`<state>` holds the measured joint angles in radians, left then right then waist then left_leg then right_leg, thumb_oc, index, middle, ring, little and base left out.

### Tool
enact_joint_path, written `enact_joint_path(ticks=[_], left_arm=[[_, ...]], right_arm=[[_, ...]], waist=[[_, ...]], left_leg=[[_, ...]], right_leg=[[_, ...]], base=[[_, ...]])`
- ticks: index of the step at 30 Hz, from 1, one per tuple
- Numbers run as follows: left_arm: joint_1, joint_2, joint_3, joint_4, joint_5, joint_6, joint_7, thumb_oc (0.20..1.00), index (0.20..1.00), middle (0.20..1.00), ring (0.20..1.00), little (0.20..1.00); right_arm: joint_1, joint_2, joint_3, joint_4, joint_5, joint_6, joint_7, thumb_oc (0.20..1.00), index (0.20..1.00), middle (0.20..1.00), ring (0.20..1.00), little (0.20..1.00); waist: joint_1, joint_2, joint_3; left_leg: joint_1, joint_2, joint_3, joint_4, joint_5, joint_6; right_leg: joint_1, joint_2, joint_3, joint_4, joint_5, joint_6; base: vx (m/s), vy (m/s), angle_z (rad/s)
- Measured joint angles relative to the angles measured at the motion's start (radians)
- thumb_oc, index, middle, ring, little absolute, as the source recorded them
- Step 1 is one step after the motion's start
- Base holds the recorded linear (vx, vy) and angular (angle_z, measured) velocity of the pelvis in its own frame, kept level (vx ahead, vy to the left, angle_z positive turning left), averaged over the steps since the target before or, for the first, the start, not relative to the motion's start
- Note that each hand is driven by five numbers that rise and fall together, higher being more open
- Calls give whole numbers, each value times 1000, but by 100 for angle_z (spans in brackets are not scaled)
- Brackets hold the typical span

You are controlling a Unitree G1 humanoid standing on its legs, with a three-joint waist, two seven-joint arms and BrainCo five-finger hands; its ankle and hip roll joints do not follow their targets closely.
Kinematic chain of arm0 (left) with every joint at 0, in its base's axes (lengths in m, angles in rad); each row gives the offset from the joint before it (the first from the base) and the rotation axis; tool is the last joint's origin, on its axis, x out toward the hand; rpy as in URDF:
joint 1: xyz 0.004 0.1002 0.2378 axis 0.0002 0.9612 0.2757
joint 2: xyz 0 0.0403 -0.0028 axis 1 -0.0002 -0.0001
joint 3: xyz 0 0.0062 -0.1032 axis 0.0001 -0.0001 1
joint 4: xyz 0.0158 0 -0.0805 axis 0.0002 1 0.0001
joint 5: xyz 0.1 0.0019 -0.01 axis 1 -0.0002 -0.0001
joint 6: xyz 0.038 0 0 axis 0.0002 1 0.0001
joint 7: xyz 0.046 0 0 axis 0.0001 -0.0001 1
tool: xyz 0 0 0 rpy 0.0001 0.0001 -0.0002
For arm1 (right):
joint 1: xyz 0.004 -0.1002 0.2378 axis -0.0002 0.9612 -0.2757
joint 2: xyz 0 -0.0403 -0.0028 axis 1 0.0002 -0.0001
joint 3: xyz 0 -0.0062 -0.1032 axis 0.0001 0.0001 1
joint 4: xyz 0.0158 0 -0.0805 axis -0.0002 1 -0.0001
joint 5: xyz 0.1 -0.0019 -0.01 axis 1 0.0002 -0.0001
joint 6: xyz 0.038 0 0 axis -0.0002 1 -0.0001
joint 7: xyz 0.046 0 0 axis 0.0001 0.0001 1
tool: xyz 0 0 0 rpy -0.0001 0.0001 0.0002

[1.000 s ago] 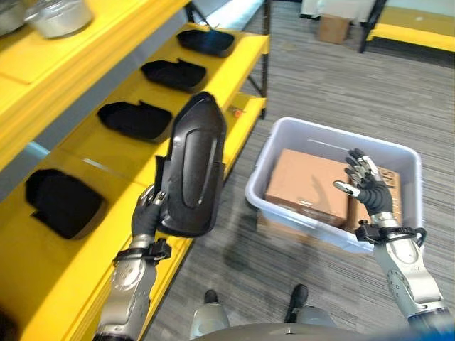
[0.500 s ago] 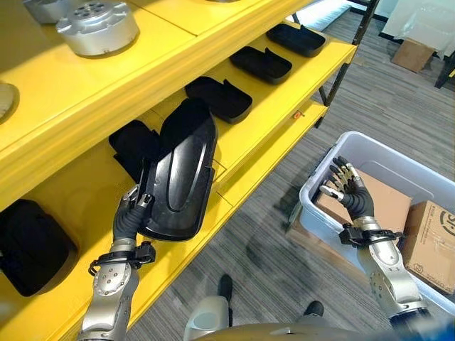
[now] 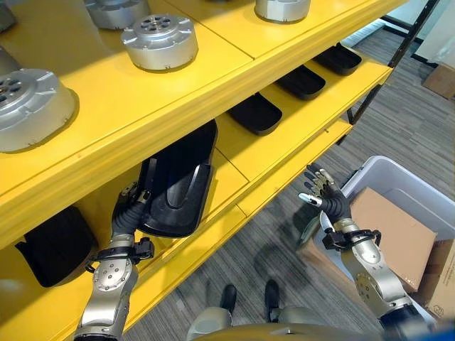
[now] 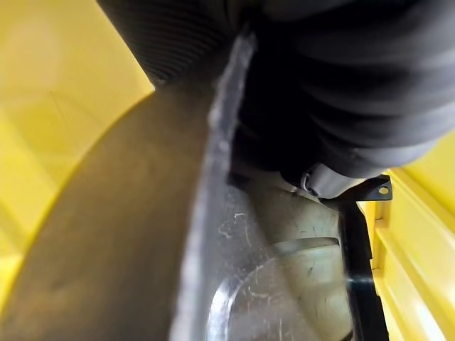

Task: Move parts from the plastic box to the shelf.

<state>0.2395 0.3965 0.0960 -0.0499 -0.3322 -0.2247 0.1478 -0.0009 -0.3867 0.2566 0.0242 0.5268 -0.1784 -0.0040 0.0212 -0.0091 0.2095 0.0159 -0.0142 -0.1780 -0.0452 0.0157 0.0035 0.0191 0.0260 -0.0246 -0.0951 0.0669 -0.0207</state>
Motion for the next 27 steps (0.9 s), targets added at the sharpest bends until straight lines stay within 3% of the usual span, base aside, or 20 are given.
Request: enact_joint_path(ticks=[2,3,5,7,8,9,10,11,12,13,14,15,16,17,19,22,23,24,26,27], left_arm=[[-31,2,-9,-1,-1,-1,-19,200,200,200,200,200],[-98,2,-56,14,-3,4,-19,200,200,200,200,200],[-92,20,-56,8,-10,-2,-34,200,200,200,200,200],[-91,40,-55,8,-12,-2,-35,200,200,200,200,200],[-94,46,-54,8,-12,0,-38,200,200,200,200,200],[-94,45,-57,8,-12,1,-39,200,200,200,200,200],[-125,46,-77,18,-19,4,-40,200,200,200,200,200],[-153,45,-91,29,-20,5,-40,200,200,200,200,200],[-180,45,-98,27,-40,5,-40,200,200,200,200,200],[-184,44,-99,24,-43,4,-41,200,200,200,200,200],[-206,33,-107,24,-44,4,-40,200,200,200,200,200],[-225,20,-128,23,-47,4,-40,200,200,200,200,200],[-239,9,-134,20,-50,4,-41,200,200,200,200,200],[-217,24,-113,15,-67,3,-32,200,200,200,200,200],[-132,95,-87,17,-86,5,-25,200,200,200,200,200],[-94,120,-61,17,-86,4,-30,200,200,200,200,200],[-81,127,-47,17,-81,5,-31,200,200,200,200,200],[-78,131,-46,17,-79,5,-31,200,200,200,200,200],[-74,129,-49,19,-66,4,-39,200,200,200,200,200],[-101,125,-57,35,-43,5,-40,200,200,200,200,200]], right_arm=[[-1,-26,-4,-2,0,-2,-1,1000,1000,1000,1000,1000],[2,-65,-3,-8,0,-2,-1,1000,1000,1000,1000,1000],[-5,-53,-14,-12,1,0,-2,1000,1000,1000,1000,1000],[7,-50,-15,-37,1,0,0,1000,1000,1000,1000,1000],[11,-48,-29,-49,1,-3,-1,1000,1000,1000,1000,1000],[14,-45,-35,-48,1,-3,-3,1000,1000,1000,1000,1000],[31,-47,-72,-48,2,-4,-4,1000,1000,1000,1000,1000],[39,-48,-94,-42,2,-3,-6,1000,1000,1000,1000,1000],[34,-43,-107,-41,4,-6,-24,1000,1000,1000,1000,1000],[33,-55,-110,-48,6,-10,-30,1000,1000,1000,1000,1000],[31,-70,-107,-49,9,-15,-39,1000,1000,1000,1000,1000],[35,-98,-110,-48,13,-15,-49,1000,1000,1000,1000,1000],[34,-103,-114,-40,15,-14,-53,1000,1000,1000,1000,1000],[38,-33,-40,-4,20,-8,-53,1000,1000,1000,1000,1000],[49,24,-21,-7,20,-7,-47,1000,1000,1000,1000,1000],[43,24,-34,-9,20,-10,-45,1000,1000,1000,1000,1000],[45,29,-33,-1,19,-10,-41,1000,1000,1000,1000,1000],[52,35,-33,1,19,-10,-40,1000,1000,1000,1000,1000],[71,60,-50,16,19,-8,-40,1000,1000,1000,1000,1000],[81,67,-69,11,19,-8,-40,1000,1000,1000,1000,1000]], waist=[[-1,-5,6],[-23,-18,25],[-20,-27,41],[-27,-58,53],[-64,-59,61],[-75,-53,61],[-89,-36,63],[-86,-30,64],[-112,-10,59],[-127,3,59],[-141,47,50],[-150,99,41],[-149,124,31],[-101,57,15],[-51,5,-10],[-29,-21,-26],[-21,-61,-47],[-21,-69,-52],[-28,-92,-44],[-39,-104,-31]], left_leg=[[-50,-24,-21,67,0,-34],[-119,-64,25,143,37,-102],[-155,-22,156,327,-90,-12],[-139,19,162,391,-125,-43],[-117,94,169,417,-143,-59],[-101,122,169,405,-144,-62],[-72,209,166,421,-161,-115],[-63,247,162,431,-163,-156],[-46,357,220,402,-140,-185],[-36,391,223,373,-125,-182],[-15,428,223,282,-66,-168],[-14,424,222,193,-9,-141],[4,410,227,164,-92,-184],[-7,308,219,138,-105,-193],[1,239,168,138,-106,-181],[8,207,168,132,-108,-164],[2,182,171,136,-109,-153],[0,170,171,136,-109,-147],[-64,128,167,247,-171,-101],[-123,77,171,370,-215,-42]], right_leg=[[8,-14,-51,2,-2,-10],[6,-64,-125,5,-16,-18],[2,-88,-155,22,-9,-49],[-1,-125,-165,31,-10,-45],[0,-140,-192,43,-22,-35],[1,-139,-196,52,-26,-27],[-4,-160,-239,76,-7,7],[-13,-170,-246,95,-9,12],[-46,-196,-262,159,-33,34],[-60,-217,-271,188,-46,57],[-87,-248,-274,230,-50,95],[-91,-274,-292,241,-41,143],[-95,-295,-295,241,-32,166],[-114,-331,-197,232,-42,163],[-34,-353,-205,176,46,103],[-34,-384,-208,179,94,111],[-34,-403,-203,161,123,114],[-29,-414,-196,148,140,118],[-32,-450,-179,135,223,121],[-41,-488,-156,136,265,77]], base=[[-275,67,114],[-136,50,130],[-135,103,75],[-40,62,41],[-93,180,57],[-120,264,74],[-162,359,48],[-115,292,64],[-103,288,61],[-89,364,71],[-52,282,79],[-32,259,77],[-11,177,77],[24,487,57],[32,526,75],[0,189,20],[-5,267,3],[-8,260,2],[15,441,10],[47,415,21]])
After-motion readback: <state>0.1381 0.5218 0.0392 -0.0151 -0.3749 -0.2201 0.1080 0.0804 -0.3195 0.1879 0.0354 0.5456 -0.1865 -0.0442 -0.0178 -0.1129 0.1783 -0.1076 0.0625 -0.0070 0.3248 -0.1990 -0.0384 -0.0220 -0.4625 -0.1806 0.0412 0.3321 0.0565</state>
